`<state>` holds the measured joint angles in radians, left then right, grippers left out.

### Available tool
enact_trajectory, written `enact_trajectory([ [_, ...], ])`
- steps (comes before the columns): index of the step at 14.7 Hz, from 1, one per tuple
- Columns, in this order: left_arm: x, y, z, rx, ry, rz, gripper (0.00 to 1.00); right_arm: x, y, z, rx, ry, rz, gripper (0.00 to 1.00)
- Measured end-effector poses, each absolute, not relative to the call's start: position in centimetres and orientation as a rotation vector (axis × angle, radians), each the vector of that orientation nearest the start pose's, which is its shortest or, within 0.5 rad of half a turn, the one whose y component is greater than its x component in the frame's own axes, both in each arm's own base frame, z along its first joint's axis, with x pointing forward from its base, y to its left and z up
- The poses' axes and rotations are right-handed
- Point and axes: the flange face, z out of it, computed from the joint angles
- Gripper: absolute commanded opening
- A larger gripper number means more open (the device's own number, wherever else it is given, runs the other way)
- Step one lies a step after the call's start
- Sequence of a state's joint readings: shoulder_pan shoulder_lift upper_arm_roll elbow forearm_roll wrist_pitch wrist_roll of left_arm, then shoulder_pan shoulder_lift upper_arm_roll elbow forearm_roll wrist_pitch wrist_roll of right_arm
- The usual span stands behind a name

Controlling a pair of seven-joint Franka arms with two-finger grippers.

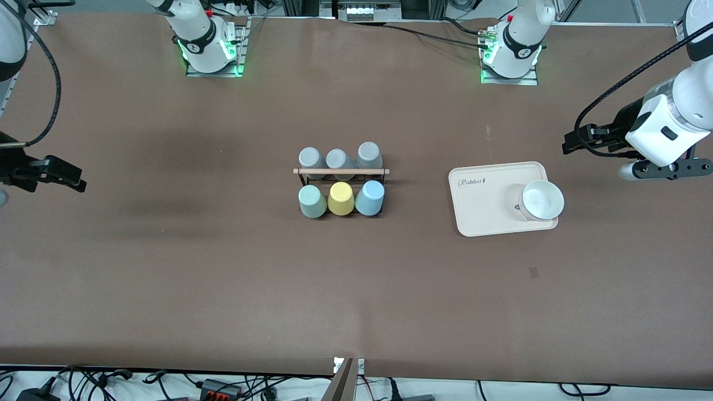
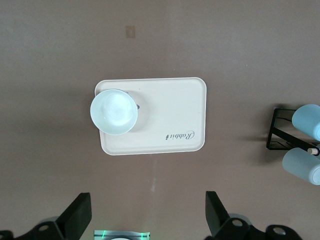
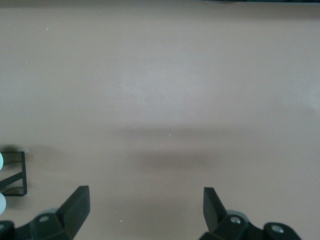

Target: Hang scattered cups on rack with three cups

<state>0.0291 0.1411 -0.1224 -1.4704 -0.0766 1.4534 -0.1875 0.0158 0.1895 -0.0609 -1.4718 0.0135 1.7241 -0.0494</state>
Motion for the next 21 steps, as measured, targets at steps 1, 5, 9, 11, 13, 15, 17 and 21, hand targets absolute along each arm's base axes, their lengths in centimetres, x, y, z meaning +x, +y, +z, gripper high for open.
enact_trajectory([
  [1,58.0,-5.8,58.3,-3.198,-0.146,0.271,1.0,61.5,-2.4,56.9,-3.139,-0.006,-0.1,1.0],
  [5,58.0,-5.8,58.3,-3.198,-0.145,0.271,1.0,57.7,-2.5,56.3,-3.134,-0.005,-0.059,1.0],
  [9,58.0,-6.1,58.2,-3.22,-0.145,0.281,1.0,57.2,-2.3,57.0,-3.133,-0.009,-0.065,1.0],
  [11,58.1,-6.4,57.3,-3.229,-0.14,0.32,1.0,57.2,-2.3,57.0,-3.133,-0.008,-0.067,1.0],
  [13,58.6,-7.8,55.7,-3.285,-0.121,0.39,1.0,57.2,-2.3,57.1,-3.133,-0.009,-0.069,1.0],
  [15,59.7,-10.1,53.4,-3.366,-0.097,0.477,1.0,57.2,-2.3,57.2,-3.133,-0.009,-0.074,1.0],
  [17,61.0,-12.6,51.0,-3.411,-0.055,0.555,1.0,57.2,-2.3,57.3,-3.133,-0.009,-0.077,1.0],
  [21,62.5,-19.9,47.1,-3.432,0.075,0.479,1.0,57.2,-2.3,57.3,-3.133,-0.009,-0.079,1.0],
])
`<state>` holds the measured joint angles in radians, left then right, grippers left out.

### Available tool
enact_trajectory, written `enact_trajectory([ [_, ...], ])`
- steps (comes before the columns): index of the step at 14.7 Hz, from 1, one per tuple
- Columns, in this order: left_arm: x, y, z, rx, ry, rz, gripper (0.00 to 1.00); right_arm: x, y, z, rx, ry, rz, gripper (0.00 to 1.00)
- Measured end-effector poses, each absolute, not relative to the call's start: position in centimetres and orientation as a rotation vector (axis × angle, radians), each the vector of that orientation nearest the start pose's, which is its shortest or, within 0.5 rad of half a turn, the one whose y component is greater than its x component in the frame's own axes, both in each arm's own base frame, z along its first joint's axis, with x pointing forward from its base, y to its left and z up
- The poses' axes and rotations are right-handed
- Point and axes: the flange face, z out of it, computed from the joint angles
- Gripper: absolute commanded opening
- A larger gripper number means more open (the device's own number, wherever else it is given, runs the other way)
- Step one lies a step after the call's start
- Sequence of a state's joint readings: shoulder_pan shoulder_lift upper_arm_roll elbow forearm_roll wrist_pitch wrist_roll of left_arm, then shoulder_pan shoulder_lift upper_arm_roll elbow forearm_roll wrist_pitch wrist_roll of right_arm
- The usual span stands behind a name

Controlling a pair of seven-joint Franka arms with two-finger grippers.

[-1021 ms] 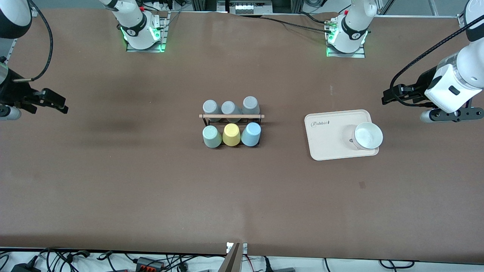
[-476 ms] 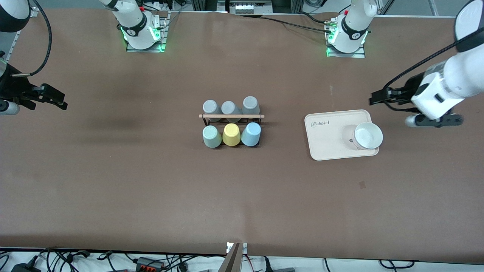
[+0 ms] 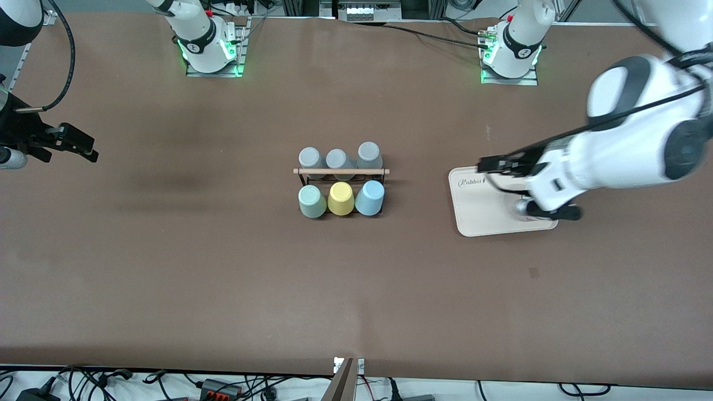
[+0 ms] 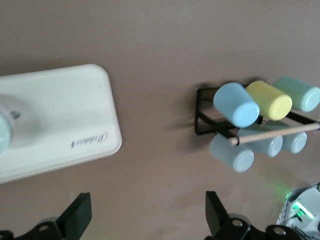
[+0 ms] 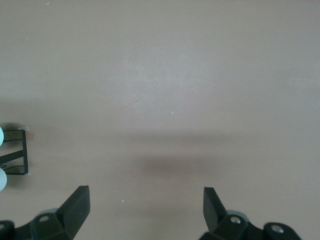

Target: Hang scattered cups on rack with three cups

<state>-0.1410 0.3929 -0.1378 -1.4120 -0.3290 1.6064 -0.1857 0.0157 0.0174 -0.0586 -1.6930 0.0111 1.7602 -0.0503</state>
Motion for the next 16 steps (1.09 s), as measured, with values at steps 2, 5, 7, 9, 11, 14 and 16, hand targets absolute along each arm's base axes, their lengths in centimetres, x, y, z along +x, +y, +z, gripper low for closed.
enact_trajectory([
  [2,63.1,-24.1,43.8,-3.442,0.132,0.432,1.0,57.2,-2.4,57.3,-3.133,-0.006,-0.079,1.0],
  [5,63.1,-30.4,39.3,-3.457,0.169,0.351,1.0,57.2,-2.8,57.3,-3.133,0.006,-0.079,1.0],
  [7,63.0,-32.8,37.2,-3.466,0.161,0.31,1.0,57.2,-2.9,57.4,-3.133,0.008,-0.08,1.0],
  [9,63.0,-33.9,35.9,-3.472,0.14,0.287,1.0,57.2,-2.9,57.4,-3.133,0.008,-0.082,1.0],
  [11,62.9,-34.4,35.6,-3.471,0.148,0.289,1.0,57.2,-2.8,57.4,-3.133,0.005,-0.081,1.0],
  [14,63.8,-32.9,37.4,-3.47,0.12,0.26,1.0,57.2,-2.7,57.5,-3.133,0.003,-0.082,1.0],
  [16,64.6,-28.0,40.8,-3.409,0.083,0.316,1.0,57.2,-2.6,57.5,-3.133,0.0,-0.083,1.0],
])
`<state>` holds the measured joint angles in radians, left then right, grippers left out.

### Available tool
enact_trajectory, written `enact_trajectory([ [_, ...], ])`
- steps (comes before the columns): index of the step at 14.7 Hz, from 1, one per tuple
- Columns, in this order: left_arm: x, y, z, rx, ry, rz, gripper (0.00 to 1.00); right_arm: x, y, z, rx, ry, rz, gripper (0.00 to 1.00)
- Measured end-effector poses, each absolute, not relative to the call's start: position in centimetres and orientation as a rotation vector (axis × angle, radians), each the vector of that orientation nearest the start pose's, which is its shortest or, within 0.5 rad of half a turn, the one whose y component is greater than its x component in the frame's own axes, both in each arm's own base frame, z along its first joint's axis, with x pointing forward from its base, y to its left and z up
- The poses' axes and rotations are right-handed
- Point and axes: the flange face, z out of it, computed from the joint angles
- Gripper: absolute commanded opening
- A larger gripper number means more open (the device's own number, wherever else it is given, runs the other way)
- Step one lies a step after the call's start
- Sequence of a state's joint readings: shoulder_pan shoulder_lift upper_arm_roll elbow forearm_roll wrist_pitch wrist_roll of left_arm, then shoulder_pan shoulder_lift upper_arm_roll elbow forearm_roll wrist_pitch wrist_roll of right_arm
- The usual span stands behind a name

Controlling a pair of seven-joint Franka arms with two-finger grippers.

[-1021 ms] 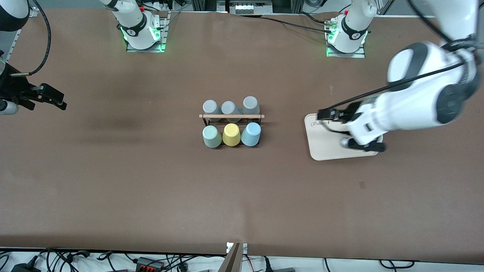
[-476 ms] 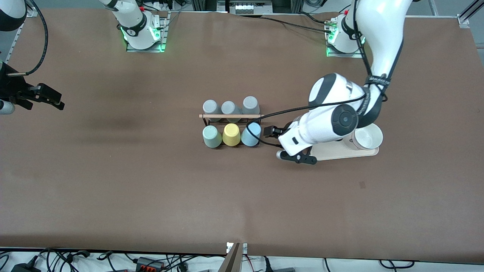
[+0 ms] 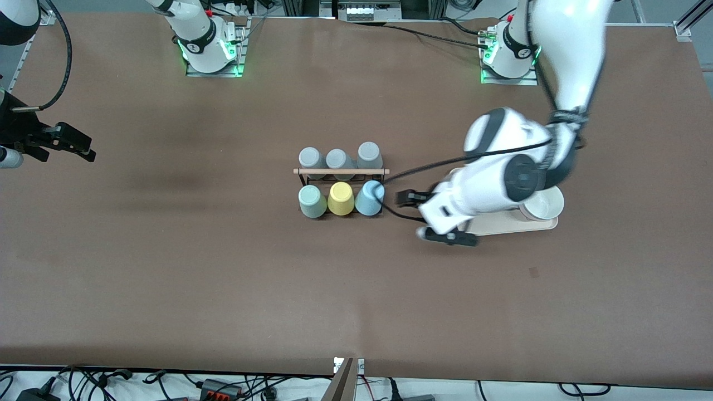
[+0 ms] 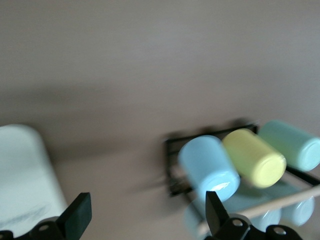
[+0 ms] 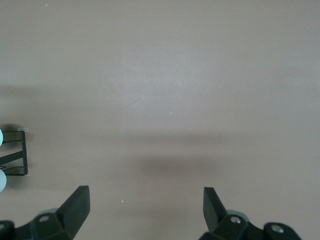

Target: Hang scattered cups on rack with three cups

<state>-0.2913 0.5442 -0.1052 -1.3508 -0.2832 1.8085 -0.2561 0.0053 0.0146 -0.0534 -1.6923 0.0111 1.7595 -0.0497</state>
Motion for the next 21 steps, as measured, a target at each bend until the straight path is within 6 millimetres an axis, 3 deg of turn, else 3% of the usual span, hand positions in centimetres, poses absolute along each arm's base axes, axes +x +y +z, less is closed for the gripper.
enact_trajectory([
  [3,63.8,-19.7,47.8,-3.297,0.016,0.37,1.0,57.1,-2.6,57.6,-3.133,-0.001,-0.085,1.0],
  [7,60.4,-14.0,55.7,-3.171,-0.039,0.339,1.0,57.1,-2.6,57.6,-3.133,-0.001,-0.085,1.0],
  [9,59.0,-10.8,58.3,-3.141,-0.103,0.343,1.0,57.1,-2.6,57.6,-3.133,-0.002,-0.085,1.0],
  [11,58.8,-8.7,58.8,-3.127,-0.154,0.337,1.0,57.1,-2.6,57.6,-3.133,-0.002,-0.083,1.0],
  [16,58.3,-8.3,56.4,-3.132,-0.163,0.3,1.0,56.9,-2.6,57.7,-3.133,-0.002,-0.076,1.0],
  [21,57.4,-5.9,56.3,-3.15,-0.066,0.264,1.0,56.1,-2.6,58.8,-3.135,-0.003,-0.071,1.0],
])
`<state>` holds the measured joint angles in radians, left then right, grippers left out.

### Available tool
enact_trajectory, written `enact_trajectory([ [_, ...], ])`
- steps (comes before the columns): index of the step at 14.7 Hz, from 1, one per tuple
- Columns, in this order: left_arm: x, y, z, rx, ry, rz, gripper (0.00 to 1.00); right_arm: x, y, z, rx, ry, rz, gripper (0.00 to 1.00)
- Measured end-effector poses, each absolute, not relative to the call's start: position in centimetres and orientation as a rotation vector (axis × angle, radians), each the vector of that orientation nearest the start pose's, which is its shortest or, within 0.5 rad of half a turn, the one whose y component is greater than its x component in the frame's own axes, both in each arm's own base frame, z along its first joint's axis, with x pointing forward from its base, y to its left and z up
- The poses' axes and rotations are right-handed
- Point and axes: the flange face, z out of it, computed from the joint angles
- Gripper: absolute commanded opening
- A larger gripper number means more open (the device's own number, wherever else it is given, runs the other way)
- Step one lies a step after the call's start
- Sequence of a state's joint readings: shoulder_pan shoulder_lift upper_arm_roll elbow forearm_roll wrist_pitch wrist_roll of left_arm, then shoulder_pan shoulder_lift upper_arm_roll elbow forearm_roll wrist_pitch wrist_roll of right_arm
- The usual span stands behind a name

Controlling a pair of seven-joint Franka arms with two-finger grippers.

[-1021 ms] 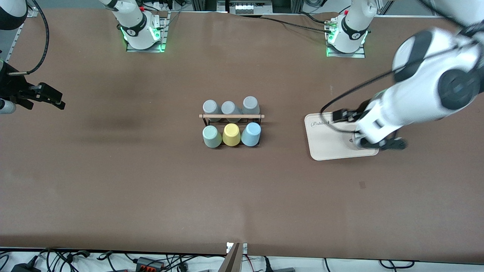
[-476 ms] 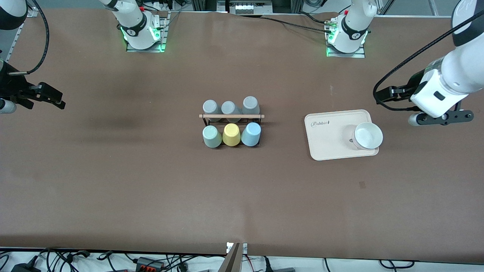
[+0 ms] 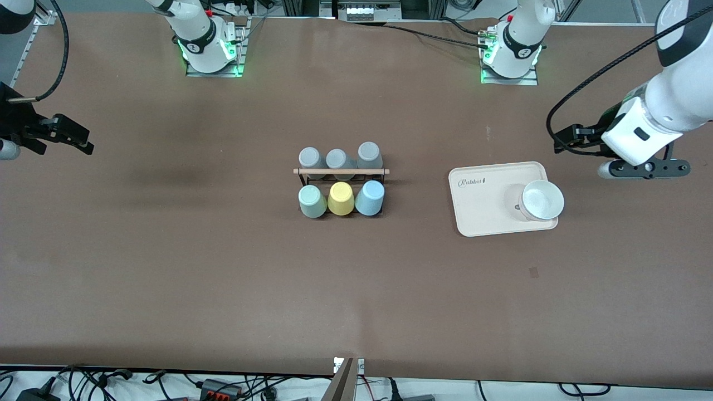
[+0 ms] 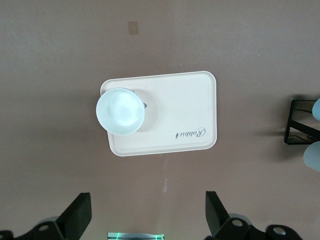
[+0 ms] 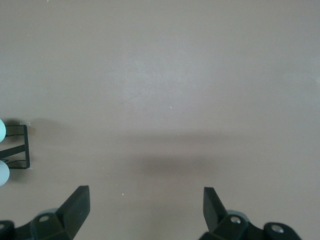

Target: Hang scattered cups on rack with three cups

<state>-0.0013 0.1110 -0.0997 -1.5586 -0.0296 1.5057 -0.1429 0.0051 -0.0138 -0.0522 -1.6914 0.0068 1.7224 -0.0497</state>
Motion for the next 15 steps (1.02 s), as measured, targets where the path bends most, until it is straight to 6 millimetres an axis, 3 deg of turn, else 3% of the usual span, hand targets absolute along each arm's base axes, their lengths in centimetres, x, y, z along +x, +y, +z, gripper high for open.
enact_trajectory([
  [3,57.7,-3.7,56.4,-3.162,-0.097,0.241,1.0,56.0,-2.6,58.9,-3.136,-0.003,-0.073,1.0],
  [9,58.2,-5.5,56.8,-3.202,0.011,0.165,1.0,56.0,-2.6,58.9,-3.136,-0.003,-0.073,1.0],
  [15,58.1,-5.5,56.9,-3.2,0.219,0.155,1.0,56.0,-2.6,58.9,-3.136,-0.003,-0.073,1.0],
])
